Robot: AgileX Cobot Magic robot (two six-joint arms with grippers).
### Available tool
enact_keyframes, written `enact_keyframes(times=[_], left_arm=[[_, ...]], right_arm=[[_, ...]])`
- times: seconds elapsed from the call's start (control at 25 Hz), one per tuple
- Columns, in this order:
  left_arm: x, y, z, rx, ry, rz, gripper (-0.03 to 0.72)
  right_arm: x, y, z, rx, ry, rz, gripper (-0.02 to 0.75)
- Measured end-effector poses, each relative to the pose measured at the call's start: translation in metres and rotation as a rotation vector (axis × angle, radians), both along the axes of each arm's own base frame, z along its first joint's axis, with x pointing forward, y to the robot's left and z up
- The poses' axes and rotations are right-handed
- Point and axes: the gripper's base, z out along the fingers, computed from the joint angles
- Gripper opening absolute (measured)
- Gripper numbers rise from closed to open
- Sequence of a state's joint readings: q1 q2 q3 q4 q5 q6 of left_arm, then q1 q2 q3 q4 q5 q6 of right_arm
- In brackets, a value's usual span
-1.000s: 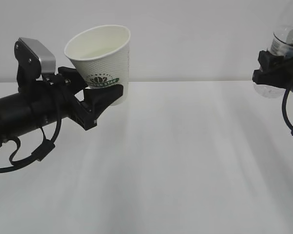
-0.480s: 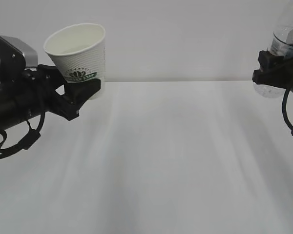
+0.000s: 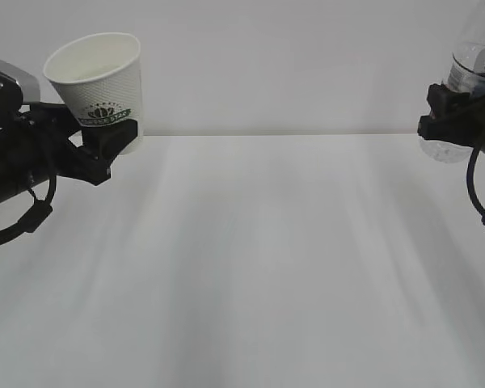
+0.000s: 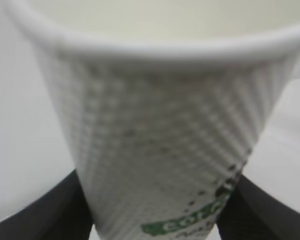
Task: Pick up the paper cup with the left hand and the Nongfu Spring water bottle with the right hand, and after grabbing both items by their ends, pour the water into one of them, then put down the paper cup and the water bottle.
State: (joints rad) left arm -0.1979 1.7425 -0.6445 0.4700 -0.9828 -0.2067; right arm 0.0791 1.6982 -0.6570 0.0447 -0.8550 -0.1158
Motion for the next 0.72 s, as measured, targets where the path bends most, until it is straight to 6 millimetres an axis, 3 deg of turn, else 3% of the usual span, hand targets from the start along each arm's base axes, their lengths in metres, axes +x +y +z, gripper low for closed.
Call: enact_keyframes(times=[0.72], left_arm=[[0.013, 0.045, 0.002, -0.006, -0.018, 0.230, 0.470]], right_arm=[[0.000, 0.000, 0.000, 0.000, 0.000, 0.000, 0.398]])
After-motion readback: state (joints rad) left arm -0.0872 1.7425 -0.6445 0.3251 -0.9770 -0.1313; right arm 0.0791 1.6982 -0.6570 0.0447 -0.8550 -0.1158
